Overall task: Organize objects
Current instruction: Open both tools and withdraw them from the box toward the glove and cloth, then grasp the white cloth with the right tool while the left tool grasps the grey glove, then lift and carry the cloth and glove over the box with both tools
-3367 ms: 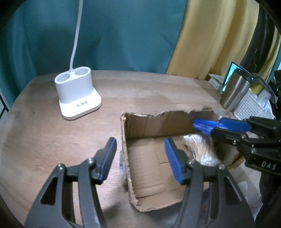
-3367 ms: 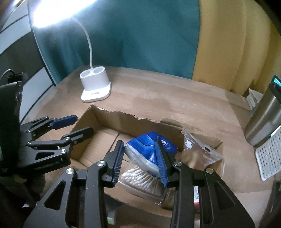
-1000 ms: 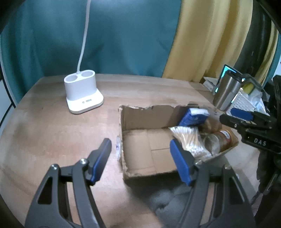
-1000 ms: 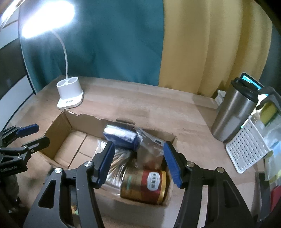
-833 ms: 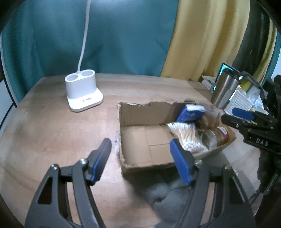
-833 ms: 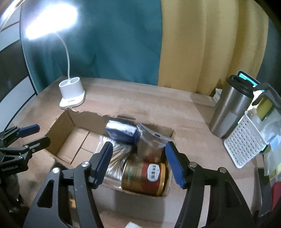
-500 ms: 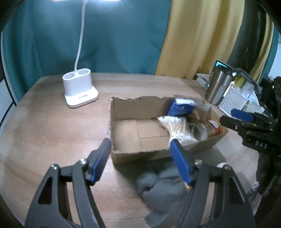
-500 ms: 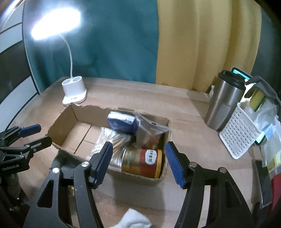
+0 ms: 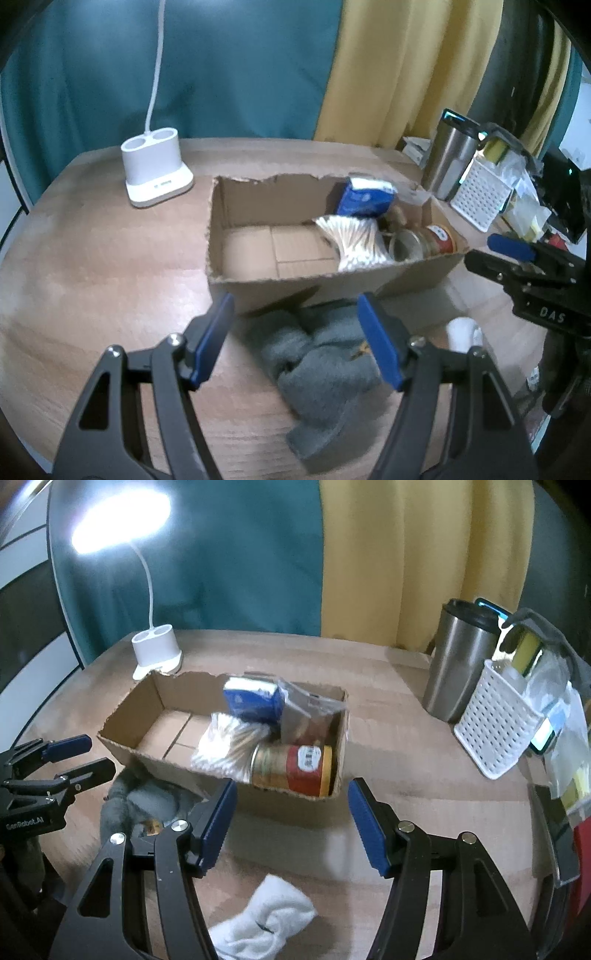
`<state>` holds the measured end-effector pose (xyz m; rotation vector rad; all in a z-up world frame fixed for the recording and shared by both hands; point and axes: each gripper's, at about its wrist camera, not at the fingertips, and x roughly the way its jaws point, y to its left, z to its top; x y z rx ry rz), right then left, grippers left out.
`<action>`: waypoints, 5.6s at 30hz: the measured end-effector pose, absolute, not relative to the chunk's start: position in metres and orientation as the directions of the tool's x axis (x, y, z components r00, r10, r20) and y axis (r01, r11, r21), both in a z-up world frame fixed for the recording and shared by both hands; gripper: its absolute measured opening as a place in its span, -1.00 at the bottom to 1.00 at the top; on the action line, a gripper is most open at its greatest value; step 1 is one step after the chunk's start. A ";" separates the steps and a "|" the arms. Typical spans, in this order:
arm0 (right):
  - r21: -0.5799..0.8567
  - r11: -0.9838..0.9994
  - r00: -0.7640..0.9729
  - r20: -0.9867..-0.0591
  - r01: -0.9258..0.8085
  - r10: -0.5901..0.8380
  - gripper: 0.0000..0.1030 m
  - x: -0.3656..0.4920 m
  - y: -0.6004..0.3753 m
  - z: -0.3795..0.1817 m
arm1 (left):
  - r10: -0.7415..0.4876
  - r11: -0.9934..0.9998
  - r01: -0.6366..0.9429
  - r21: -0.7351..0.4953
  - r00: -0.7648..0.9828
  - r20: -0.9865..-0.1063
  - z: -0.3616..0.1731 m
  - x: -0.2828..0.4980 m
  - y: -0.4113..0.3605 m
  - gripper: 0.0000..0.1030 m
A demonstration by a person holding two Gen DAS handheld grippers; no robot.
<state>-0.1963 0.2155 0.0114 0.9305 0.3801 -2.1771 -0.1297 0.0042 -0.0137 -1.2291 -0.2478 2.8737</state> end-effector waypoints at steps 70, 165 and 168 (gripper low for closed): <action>0.203 -0.627 -0.247 -0.795 0.752 -0.554 -0.21 -0.152 0.237 -0.042 | 0.156 -0.969 0.036 -0.245 -0.681 -0.716 -0.044 -0.107 -0.004 -0.07; 0.190 -0.532 -0.274 -0.689 0.825 -0.671 -0.20 -0.207 0.164 0.037 | 0.068 -0.993 0.003 -0.116 -0.797 -0.600 0.026 -0.176 -0.026 -0.13; 0.191 -0.529 -0.268 -0.693 0.827 -0.669 -0.20 -0.210 0.158 0.035 | 0.066 -0.993 0.008 -0.116 -0.787 -0.613 0.018 -0.182 -0.027 -0.13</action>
